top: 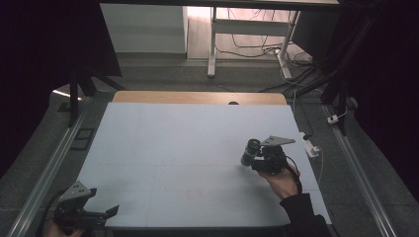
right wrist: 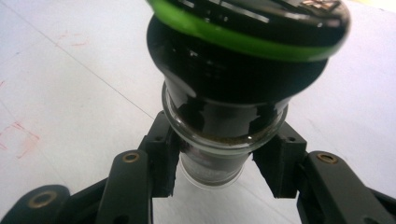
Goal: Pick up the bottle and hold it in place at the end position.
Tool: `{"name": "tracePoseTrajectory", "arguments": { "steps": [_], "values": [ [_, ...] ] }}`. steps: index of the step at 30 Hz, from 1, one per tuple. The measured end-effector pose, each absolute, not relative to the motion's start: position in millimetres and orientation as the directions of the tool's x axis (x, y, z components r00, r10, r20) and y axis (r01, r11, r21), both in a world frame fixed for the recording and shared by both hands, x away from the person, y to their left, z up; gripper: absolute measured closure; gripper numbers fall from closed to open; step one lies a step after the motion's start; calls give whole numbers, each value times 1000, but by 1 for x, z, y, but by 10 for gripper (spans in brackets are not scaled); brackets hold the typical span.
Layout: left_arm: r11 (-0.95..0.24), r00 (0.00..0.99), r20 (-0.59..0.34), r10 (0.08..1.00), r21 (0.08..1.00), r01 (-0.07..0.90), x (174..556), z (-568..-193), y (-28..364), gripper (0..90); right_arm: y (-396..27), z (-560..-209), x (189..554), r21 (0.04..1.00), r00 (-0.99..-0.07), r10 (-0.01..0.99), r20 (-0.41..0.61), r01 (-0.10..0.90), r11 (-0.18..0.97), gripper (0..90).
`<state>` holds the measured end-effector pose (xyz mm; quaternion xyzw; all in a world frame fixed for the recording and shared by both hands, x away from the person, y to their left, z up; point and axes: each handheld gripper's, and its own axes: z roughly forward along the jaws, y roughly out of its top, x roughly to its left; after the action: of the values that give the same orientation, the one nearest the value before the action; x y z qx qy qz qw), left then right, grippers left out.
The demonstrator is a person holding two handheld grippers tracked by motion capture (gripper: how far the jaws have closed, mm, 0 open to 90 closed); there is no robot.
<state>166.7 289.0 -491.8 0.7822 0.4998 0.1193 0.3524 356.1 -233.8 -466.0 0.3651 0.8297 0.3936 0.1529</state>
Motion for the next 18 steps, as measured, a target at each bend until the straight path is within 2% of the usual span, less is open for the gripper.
{"name": "tracePoseTrajectory", "arguments": {
  "steps": [18],
  "values": [
    [-253, 473, -165, 865, 671, 697, 167, -492, 289, 15, -177, -462, 380, 754, -770, 638, 12, 426, 500, 524]
  ]
}}
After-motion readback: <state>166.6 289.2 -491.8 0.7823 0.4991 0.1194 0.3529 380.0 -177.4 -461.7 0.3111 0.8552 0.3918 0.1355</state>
